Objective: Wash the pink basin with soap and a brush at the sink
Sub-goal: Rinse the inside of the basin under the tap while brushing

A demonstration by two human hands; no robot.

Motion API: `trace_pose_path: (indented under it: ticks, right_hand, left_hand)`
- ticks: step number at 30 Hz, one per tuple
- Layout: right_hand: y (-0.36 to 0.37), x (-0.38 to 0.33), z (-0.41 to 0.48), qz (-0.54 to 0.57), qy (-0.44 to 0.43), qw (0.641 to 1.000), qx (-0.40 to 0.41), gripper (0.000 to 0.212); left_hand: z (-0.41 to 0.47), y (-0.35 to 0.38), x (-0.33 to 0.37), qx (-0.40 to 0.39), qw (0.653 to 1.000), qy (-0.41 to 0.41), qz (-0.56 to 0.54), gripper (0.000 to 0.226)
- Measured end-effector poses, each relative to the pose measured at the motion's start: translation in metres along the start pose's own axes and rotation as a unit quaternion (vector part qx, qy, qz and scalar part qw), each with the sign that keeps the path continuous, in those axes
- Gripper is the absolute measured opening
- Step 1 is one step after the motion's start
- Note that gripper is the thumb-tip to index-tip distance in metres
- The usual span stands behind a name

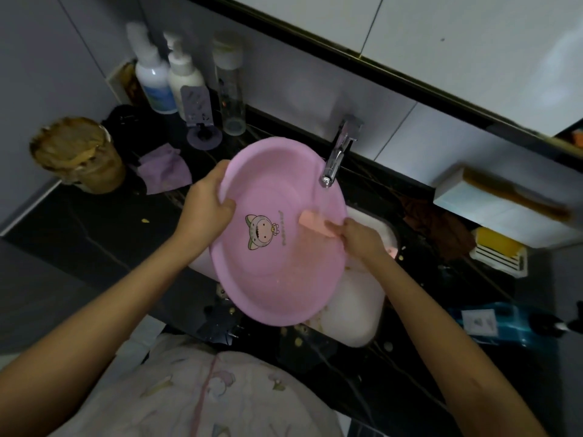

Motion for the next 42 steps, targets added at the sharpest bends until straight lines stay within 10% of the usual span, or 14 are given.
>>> trace_pose_path:
  ticks: [4,18,23,31,42]
  right_hand:
    - [0.003,-0.012,-0.011,-0.056,-0.034,0.998,-0.008,0.046]
    - [-0.001,-0.102,-0.116,0.341,0.096,0.905,-0.236,0.039]
    - [-0.006,-0.073,-0.11,0.324,0.124,0.885,-0.311,0.039]
    - [-0.004,-0.018,-0.03,0.061,0.15,0.986,-0.034,0.049]
    - [-0.013,-0.017,-0.013,0.012,0.125,0.992,-0.016,0.039]
  left_hand:
    - [-0.001,0.002,-0.003,0.005,1.0,-0.002,0.002,0.059]
    - [-0.002,0.002,-0.01,0.035,0.999,0.001,-0.027,0.06]
    - [-0.001,0.0,-0.016,0.028,0.999,-0.001,-0.02,0.059]
    - [0.001,-0.003,-0.011,-0.014,1.0,0.001,-0.025,0.058]
    - [-0.005,-0.003,-0.019,-0.015,1.0,-0.016,-0.019,0.062]
Point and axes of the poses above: each hand's wrist, its own z-axis towards the middle knuckle, its own y-axis out of the palm, x = y × z, the point moved 2 cm from there along z, towards the middle knuckle, and after that the axes turned 10 degrees about x, right-handed, at the moved point
